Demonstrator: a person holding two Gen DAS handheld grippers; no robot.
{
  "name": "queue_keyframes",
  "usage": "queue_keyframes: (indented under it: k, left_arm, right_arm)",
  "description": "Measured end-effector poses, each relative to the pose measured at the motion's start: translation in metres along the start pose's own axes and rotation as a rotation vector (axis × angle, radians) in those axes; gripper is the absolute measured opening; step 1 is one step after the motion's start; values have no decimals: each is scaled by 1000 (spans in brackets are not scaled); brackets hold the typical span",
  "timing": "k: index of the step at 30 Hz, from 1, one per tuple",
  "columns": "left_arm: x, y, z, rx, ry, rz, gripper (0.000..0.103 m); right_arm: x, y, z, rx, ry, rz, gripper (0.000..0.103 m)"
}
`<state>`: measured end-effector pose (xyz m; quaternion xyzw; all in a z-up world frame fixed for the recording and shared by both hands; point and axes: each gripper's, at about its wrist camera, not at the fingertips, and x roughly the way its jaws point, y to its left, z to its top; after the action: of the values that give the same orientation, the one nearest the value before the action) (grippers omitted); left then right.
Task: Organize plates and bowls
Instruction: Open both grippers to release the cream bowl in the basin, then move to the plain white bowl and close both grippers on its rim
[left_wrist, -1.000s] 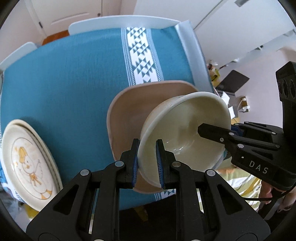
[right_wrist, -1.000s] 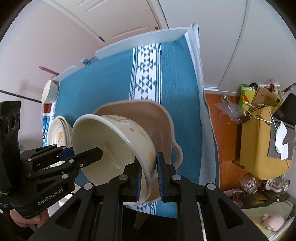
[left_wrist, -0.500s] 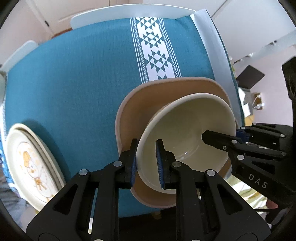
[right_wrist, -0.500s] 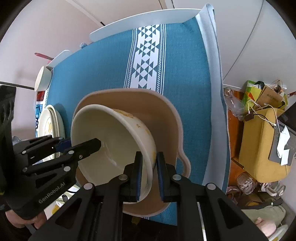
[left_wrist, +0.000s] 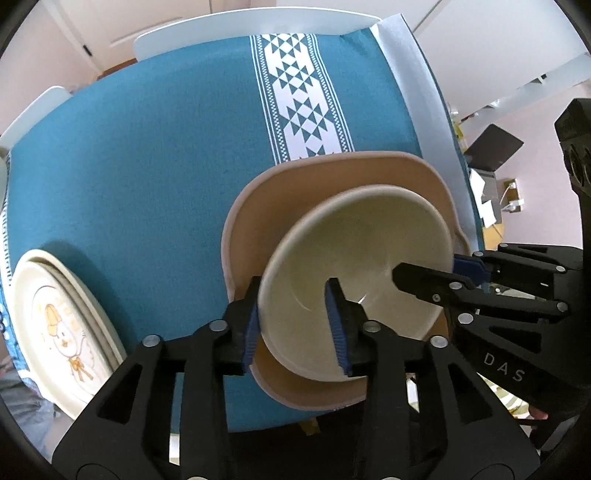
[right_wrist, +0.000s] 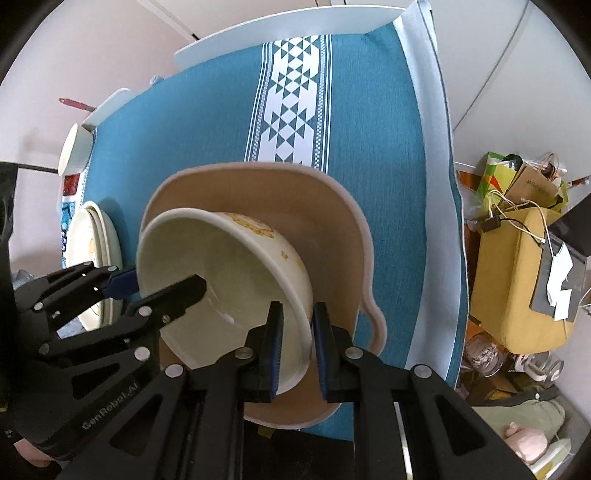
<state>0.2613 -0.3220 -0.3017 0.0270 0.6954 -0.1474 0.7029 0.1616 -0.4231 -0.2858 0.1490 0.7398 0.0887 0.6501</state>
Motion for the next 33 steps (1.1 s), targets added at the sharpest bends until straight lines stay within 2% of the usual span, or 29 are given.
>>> queue_keyframes:
  k: [1,5,13,16,19,21,23,25,26,27,28,29,30,31,33]
  left_arm:
    - [-2,0,1,1,-5,-1,40]
    - [-16,1,1,10,-38,-14,46]
    - [-30,1,-11,35,-41,-17,46]
    - [-54,4,-17,38,-90,-18,46]
    - [-87,8,-24,28,-173,-6,46]
    - [-114,17,-33,5,-259,8,46]
    - [-138,29,-44,-28,-353,21,46]
    - [-170,45,-58,-79,-485,46,46]
    - [-184,52,-66,-102,-541,61,50]
    - [-196,58,-73,-128,-592,80,56]
    - [-208,65,-80,-158,-640,102,74]
    - [-219,72,-88,-189,-685,121,94]
    - [-229,80,-95,-218,-729,135,102]
    - [-238,87,-100,-245,-771,151,103]
    - [-247,103,-108,-296,-811,194,103]
  right_arm:
    - [-2,-2,1,17,-6,17,22]
    - [-15,-4,3,33,-29,35,24]
    - [-25,-1,-3,51,-64,46,25]
    - [-48,1,-8,45,-120,74,25]
    - [-77,11,-14,6,-199,88,25]
    - [-98,20,-18,-28,-264,110,25]
    - [-116,30,-20,-71,-328,133,25]
    - [-132,45,-20,-130,-398,156,27]
    - [-138,53,-21,-160,-428,166,32]
    - [-144,62,-20,-194,-464,178,46]
    - [-149,71,-19,-225,-491,185,61]
    - [-153,80,-18,-251,-510,193,67]
    - [-157,90,-15,-289,-529,209,79]
    - [-159,99,-12,-321,-544,222,90]
    - [-162,120,-4,-393,-581,235,100]
